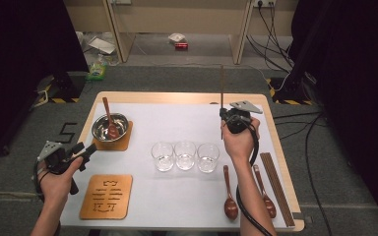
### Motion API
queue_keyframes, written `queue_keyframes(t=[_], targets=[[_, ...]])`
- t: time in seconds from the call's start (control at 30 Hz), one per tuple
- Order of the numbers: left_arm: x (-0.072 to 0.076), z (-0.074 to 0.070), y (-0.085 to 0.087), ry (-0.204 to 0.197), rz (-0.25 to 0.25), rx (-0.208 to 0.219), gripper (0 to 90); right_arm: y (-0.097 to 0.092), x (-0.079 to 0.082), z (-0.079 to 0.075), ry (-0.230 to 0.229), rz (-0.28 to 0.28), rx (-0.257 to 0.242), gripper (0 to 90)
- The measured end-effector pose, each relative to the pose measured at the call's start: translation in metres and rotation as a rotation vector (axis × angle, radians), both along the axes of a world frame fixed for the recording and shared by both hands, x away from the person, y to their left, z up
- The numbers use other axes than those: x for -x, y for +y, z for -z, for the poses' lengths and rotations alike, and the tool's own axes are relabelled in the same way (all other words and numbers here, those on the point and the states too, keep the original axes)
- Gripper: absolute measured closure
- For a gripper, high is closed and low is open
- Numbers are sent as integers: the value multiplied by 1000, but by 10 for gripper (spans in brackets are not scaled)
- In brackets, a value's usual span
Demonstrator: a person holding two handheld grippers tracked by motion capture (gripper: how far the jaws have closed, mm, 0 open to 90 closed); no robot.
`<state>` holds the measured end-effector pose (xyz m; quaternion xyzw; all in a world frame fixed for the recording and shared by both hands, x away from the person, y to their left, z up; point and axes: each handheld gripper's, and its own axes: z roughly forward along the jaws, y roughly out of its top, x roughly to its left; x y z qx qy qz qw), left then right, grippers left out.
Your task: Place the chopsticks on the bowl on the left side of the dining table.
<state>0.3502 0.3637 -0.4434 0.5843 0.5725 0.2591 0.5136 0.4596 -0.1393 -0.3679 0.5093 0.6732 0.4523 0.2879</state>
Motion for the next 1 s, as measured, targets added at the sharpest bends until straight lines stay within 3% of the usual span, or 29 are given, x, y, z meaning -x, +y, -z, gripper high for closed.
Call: queue_keyframes(t=[1.0], targets=[[0,1,-2,1,2,-2,412,24,-2,-1,-17,-45,3,861]])
